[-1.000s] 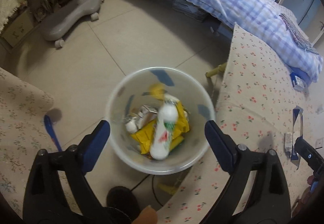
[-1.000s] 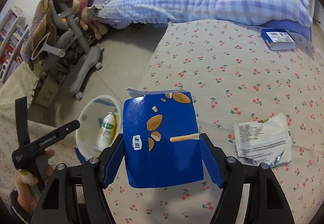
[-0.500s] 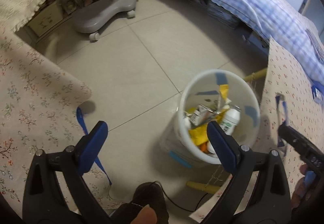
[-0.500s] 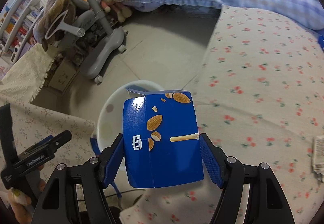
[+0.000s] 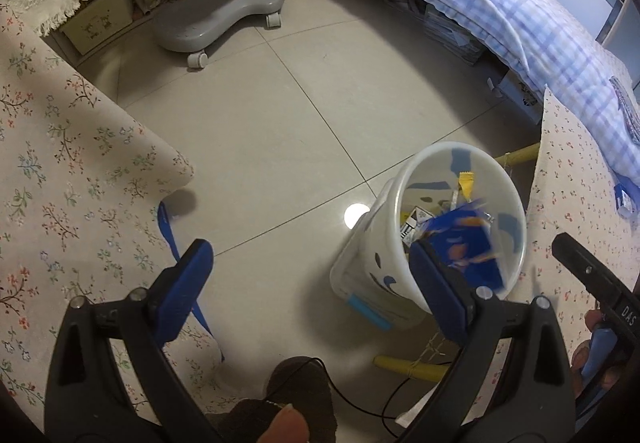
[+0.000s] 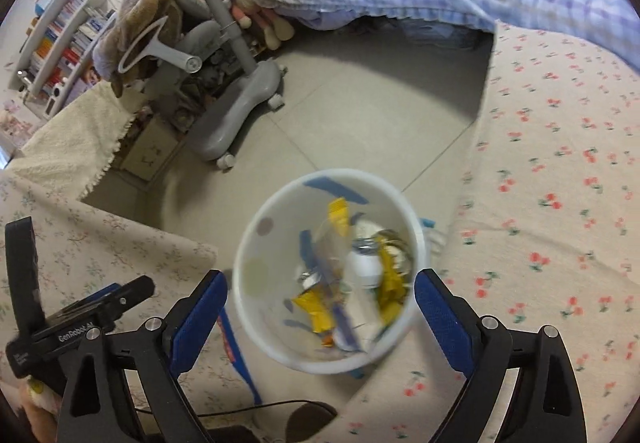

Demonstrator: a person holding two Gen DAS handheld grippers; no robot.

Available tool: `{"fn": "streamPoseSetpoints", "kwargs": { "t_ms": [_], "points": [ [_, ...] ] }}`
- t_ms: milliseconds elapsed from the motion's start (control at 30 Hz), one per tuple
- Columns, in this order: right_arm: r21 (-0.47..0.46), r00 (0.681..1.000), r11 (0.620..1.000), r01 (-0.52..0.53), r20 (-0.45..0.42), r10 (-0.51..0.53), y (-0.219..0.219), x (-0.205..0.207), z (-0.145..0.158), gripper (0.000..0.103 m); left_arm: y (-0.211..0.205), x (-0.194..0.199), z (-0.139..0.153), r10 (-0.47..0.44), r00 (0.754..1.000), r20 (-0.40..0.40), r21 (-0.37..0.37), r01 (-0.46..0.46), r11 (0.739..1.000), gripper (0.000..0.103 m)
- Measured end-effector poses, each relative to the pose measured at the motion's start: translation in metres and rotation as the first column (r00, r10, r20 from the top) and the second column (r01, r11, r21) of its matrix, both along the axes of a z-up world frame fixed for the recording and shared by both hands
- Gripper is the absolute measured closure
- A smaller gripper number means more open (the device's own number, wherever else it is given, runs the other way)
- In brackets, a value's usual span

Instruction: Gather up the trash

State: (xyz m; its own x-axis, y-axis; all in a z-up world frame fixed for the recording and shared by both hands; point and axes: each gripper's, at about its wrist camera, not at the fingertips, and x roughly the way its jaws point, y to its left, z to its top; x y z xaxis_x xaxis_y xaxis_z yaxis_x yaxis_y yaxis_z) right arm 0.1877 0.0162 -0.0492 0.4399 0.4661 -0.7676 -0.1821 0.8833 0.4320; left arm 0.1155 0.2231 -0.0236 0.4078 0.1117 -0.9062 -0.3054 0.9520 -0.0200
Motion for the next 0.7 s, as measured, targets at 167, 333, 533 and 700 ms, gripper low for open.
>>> {"fn": "streamPoseSetpoints", "kwargs": {
  "t_ms": [167, 333, 533, 700],
  "points": [
    [-0.070, 0.998, 0.995, 0.065, 0.003, -0.065, -0.028, -0.010, 0.007, 0.007, -0.020, 0.004, 0.001, -0.048, 0.999, -0.003, -0.032, 0.047, 0.998, 0.005],
    [-0.185, 0.990, 0.973, 0.141, 0.015, -0.141, -0.073, -0.027, 0.019, 0.007, -0.051, 0.010, 0.002, -0.097, 0.995, -0.003, -0.112, 0.096, 0.989, 0.005],
    [-0.281, 0.970, 0.929, 0.240, 0.019, -0.244, -0.138, -0.047, 0.027, 0.007, -0.101, 0.017, 0.005, -0.193, 0.981, 0.000, -0.118, 0.192, 0.974, 0.005],
    [-0.294, 0.934, 0.892, 0.344, 0.007, -0.358, -0.204, -0.062, 0.030, 0.007, -0.129, 0.020, 0.007, -0.229, 0.973, 0.004, -0.148, 0.227, 0.963, 0.005]
  ]
}}
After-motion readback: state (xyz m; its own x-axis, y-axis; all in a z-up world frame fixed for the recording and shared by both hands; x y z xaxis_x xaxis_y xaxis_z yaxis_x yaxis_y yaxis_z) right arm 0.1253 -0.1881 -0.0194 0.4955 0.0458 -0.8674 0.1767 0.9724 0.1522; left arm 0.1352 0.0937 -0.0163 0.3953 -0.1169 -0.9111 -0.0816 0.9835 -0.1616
